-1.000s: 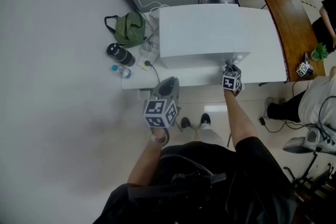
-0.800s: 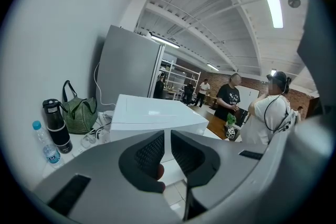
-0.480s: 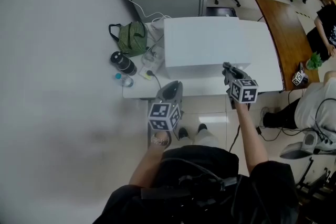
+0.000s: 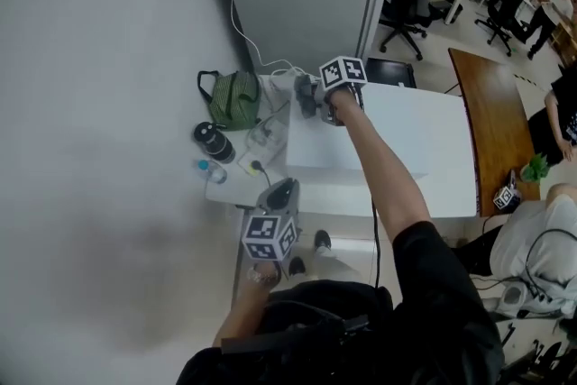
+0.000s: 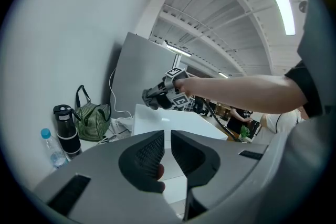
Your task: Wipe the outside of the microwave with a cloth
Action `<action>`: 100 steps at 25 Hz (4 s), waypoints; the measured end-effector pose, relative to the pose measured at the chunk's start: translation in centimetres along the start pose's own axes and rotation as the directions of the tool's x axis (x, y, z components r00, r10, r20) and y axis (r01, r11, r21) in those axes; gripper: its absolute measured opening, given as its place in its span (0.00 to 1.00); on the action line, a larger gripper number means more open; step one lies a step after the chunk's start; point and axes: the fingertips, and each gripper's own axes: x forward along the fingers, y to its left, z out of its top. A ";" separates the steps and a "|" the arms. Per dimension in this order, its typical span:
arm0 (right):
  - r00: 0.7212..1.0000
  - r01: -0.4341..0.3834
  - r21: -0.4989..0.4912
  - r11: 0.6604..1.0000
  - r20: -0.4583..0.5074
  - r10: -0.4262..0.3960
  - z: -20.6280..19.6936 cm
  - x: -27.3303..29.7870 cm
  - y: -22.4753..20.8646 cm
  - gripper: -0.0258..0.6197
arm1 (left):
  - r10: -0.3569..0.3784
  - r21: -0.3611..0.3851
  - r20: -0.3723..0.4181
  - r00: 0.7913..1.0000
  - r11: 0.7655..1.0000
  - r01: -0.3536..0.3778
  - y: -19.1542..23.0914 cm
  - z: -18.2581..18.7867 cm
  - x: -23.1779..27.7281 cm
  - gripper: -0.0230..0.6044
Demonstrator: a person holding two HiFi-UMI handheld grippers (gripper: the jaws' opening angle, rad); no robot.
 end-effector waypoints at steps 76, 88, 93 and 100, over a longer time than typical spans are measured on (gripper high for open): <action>0.976 0.118 -0.280 0.953 -0.143 -0.163 -11.7 -0.1 1.5 0.11 | 0.134 0.060 -0.188 0.973 0.990 -0.124 1.2 -2.5 8.2 0.11; 0.910 0.381 -0.215 0.899 -0.081 -0.406 -10.9 -10.4 -11.5 0.12 | 0.099 0.037 -0.170 0.980 0.995 -0.095 0.7 -2.3 7.5 0.11; 0.840 0.540 -0.060 0.840 -0.024 -0.542 -12.9 -23.3 -21.7 0.12 | 0.058 0.036 -0.169 0.984 0.998 -0.053 -0.5 -2.3 7.9 0.11; 0.748 0.663 -0.018 0.748 -0.006 -0.663 -13.7 -29.2 -24.2 0.11 | 0.068 0.038 -0.168 0.983 0.997 -0.062 0.2 -2.5 6.4 0.11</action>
